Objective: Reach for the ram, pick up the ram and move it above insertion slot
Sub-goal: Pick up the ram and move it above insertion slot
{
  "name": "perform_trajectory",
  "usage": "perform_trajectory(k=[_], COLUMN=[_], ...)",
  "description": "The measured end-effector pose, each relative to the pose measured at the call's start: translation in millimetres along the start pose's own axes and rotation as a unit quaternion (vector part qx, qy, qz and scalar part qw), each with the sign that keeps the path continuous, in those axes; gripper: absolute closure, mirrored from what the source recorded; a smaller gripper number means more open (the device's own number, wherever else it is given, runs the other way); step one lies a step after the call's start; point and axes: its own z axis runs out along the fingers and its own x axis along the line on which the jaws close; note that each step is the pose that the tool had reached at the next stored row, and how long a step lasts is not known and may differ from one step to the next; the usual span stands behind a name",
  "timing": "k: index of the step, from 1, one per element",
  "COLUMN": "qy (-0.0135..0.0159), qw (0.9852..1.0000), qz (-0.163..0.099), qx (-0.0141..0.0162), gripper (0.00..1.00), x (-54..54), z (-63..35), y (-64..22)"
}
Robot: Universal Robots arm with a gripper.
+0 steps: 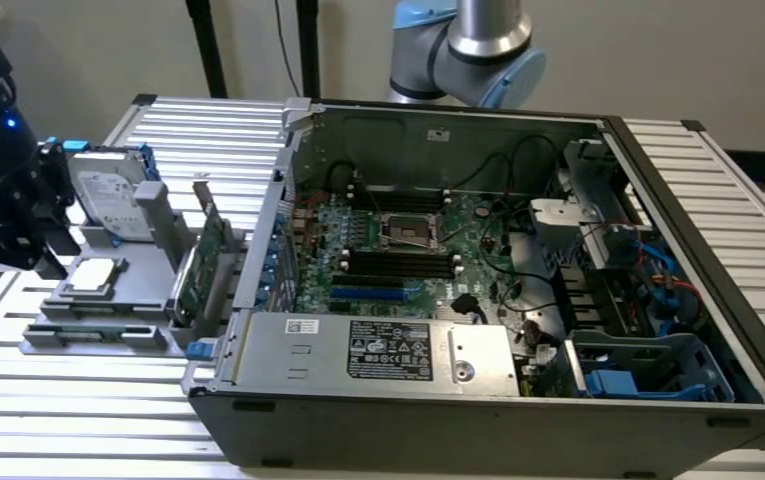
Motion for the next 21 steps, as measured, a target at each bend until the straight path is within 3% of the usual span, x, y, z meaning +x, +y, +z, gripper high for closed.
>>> perform_trajectory(k=[21], qy=[0.0], qw=[1.0], qz=[0.0], qx=[0.0], gripper=[0.64], x=[9.1], z=[38.1], y=[-0.1])
